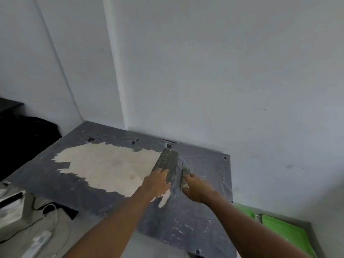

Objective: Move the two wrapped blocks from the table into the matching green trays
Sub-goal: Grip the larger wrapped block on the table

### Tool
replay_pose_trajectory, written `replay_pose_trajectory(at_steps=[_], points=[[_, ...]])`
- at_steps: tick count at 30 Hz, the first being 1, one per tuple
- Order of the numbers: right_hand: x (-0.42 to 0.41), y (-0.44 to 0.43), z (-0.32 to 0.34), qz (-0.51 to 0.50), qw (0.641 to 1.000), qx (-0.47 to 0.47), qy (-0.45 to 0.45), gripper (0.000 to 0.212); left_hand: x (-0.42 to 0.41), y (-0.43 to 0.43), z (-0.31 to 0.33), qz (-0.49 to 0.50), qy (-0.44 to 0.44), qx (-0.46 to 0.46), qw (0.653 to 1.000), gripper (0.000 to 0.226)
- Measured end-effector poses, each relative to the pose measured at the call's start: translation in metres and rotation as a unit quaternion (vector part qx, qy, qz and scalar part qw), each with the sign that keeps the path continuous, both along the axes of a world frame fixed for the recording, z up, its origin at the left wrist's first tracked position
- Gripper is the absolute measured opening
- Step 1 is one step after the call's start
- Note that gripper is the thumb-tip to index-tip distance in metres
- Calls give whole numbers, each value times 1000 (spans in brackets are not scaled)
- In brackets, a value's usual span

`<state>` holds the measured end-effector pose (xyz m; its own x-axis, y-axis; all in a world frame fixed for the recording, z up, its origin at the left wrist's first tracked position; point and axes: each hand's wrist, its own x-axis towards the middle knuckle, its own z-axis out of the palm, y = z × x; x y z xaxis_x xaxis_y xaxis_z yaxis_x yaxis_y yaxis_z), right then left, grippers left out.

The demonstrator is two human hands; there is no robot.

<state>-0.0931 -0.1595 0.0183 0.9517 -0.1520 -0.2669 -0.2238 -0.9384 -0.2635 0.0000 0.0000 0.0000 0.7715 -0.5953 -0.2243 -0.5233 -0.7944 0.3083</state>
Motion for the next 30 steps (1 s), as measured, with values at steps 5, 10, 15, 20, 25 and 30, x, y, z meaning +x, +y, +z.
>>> replay_pose_trajectory(at_steps=[5,10,15,20,25,30], points=[[69,-10,-38,-13,999,26,29,55,62,-23,-35,29,24,7,999,59],[136,-12,-77,-53,993,71,81,56,125,-43,-76,34,55,13,998,59],[191,-6,-102,-90,986,110,90,61,172,-55,-97,31,83,-9,996,54],[205,-1,-131,-93,984,137,62,61,189,-63,-112,57,102,-82,990,39],[210,-12,-135,-122,977,177,-6,72,203,-71,-111,100,68,-124,985,34],[223,-37,-132,-94,977,172,81,112,203,-84,-97,143,68,-158,975,35]])
